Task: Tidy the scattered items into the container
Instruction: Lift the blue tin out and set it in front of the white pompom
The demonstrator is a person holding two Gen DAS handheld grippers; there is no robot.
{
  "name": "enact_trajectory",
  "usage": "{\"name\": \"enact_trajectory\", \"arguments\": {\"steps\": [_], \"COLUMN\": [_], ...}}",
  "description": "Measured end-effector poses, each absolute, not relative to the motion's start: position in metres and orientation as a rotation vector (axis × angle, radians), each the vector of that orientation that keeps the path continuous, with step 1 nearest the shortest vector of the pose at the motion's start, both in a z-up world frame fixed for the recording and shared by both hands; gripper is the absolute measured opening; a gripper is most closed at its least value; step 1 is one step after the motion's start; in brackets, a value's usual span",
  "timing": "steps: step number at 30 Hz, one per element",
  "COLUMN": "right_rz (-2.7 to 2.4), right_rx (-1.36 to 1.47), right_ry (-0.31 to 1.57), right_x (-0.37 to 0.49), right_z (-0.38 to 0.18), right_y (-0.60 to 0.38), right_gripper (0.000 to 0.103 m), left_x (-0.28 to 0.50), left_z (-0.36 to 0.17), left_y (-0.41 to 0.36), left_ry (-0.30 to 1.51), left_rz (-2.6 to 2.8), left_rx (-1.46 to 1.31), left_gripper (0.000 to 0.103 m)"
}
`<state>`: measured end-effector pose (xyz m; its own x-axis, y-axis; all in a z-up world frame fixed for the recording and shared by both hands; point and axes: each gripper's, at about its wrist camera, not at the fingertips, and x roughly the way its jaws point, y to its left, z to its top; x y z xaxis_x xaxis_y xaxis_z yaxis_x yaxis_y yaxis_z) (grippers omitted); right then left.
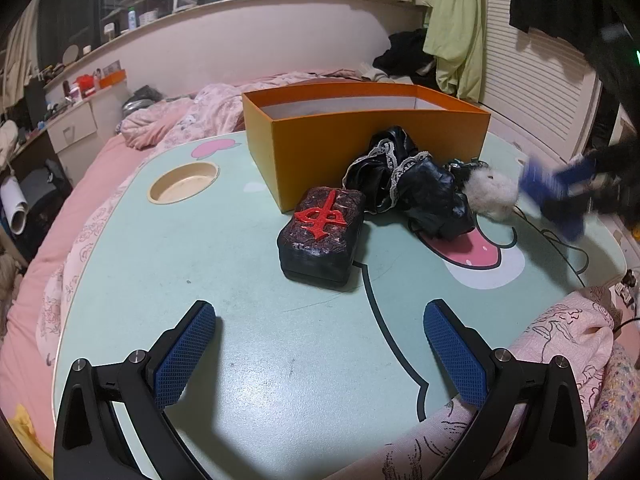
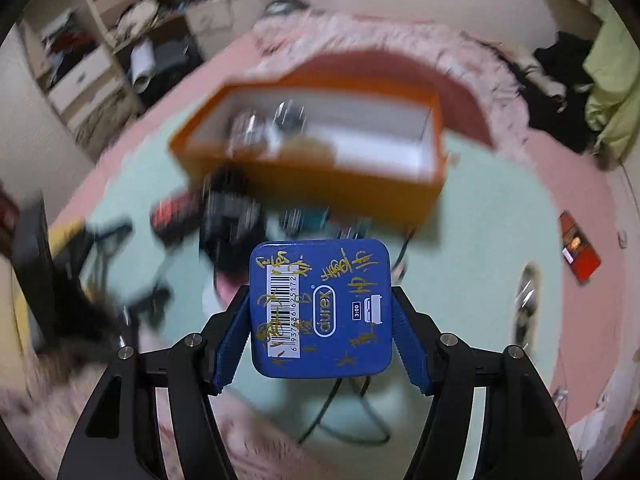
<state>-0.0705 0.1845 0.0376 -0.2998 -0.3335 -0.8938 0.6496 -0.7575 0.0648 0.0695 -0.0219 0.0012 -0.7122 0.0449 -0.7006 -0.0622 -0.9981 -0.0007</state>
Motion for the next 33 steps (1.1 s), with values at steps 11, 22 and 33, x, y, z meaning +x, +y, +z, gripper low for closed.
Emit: {"name": "enact_trajectory", "arguments": {"steps": [11, 22, 33], "right_rz": [-2.194, -2.249, -2.363], "right_rx": [1.224, 1.193, 1.005], "right_ry": [0.341, 0.3, 0.308], "right_x": [-0.074, -0.043, -0.017], "right_z": [0.02, 0.001, -0.025], "right_y": [0.172, 0.219, 0.198], "right_gripper": [0.076, 0.085, 0.103], "left_x": [0.07, 0.07, 0.07], "left_z": [0.001, 0.001, 0.001], "left_y": [-0.022, -0.022, -0.021], "left_ry": [0.035, 0.034, 0.035], "left_rz": [2.855, 2.856, 2.856], "left_rx": [-1.167, -1.166, -1.166], "left_gripper": [0.103, 0.103, 0.103]}}
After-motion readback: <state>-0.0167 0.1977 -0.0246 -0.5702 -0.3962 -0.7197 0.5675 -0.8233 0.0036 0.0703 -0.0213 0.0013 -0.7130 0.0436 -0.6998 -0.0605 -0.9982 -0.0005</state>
